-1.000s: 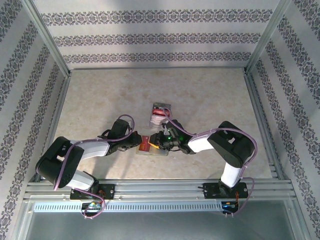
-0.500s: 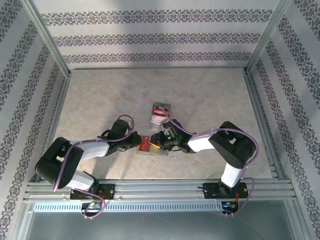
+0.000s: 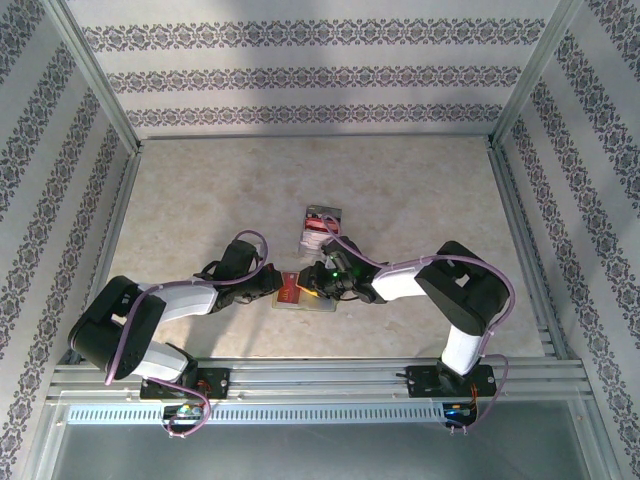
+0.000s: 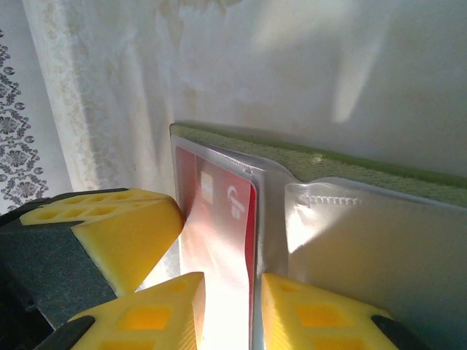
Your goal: Take the credit cards out of the card holder
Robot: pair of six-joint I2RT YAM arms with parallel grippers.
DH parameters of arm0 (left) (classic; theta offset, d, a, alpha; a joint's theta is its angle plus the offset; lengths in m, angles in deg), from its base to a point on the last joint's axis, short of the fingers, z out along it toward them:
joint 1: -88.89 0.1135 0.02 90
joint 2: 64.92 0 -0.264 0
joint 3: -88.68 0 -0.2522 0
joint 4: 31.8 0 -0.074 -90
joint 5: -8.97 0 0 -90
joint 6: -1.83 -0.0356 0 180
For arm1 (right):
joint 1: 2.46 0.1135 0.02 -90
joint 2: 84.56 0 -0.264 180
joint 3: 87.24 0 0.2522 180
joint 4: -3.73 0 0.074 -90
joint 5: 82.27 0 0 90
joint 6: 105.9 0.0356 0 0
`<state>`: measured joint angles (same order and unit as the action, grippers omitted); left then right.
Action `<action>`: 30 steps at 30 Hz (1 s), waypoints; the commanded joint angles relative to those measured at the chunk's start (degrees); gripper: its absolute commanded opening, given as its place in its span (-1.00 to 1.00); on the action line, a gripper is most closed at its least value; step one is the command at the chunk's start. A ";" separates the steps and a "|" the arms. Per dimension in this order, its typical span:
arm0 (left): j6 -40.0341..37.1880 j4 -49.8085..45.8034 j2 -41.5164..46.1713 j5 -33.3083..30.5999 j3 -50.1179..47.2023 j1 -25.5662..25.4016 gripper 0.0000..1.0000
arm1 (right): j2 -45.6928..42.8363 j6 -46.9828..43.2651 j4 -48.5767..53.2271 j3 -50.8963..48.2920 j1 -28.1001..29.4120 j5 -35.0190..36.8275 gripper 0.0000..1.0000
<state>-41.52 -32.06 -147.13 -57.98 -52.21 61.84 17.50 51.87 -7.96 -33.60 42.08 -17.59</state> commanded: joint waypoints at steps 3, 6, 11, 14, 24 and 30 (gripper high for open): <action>-0.95 -5.68 -0.67 -3.09 -2.32 -0.55 -1.00 | 1.37 -1.23 2.77 1.08 0.75 1.68 -0.44; -1.09 -5.57 -0.84 -2.91 -2.23 -0.63 -1.00 | 1.69 -1.06 3.65 1.29 0.73 1.68 -0.44; -0.98 -5.32 -1.31 -2.77 -2.14 -0.85 -1.00 | 2.59 -1.41 4.88 2.37 1.00 1.34 -0.45; -0.96 -4.98 -1.60 -2.82 -2.13 -1.08 -1.00 | 2.91 -1.58 5.08 2.90 1.09 1.00 -0.44; -0.51 -4.35 -2.51 -3.16 -2.06 -1.26 -1.00 | 1.84 0.19 -5.05 0.26 0.84 -0.81 -0.50; -0.53 -5.17 -2.17 -3.77 -2.23 -1.26 -1.00 | 1.63 0.96 -9.07 -1.07 0.74 -1.31 -0.59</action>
<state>-41.50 -31.62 -147.31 -58.61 -52.28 61.47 18.27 52.11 -10.49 -34.12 42.38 -18.42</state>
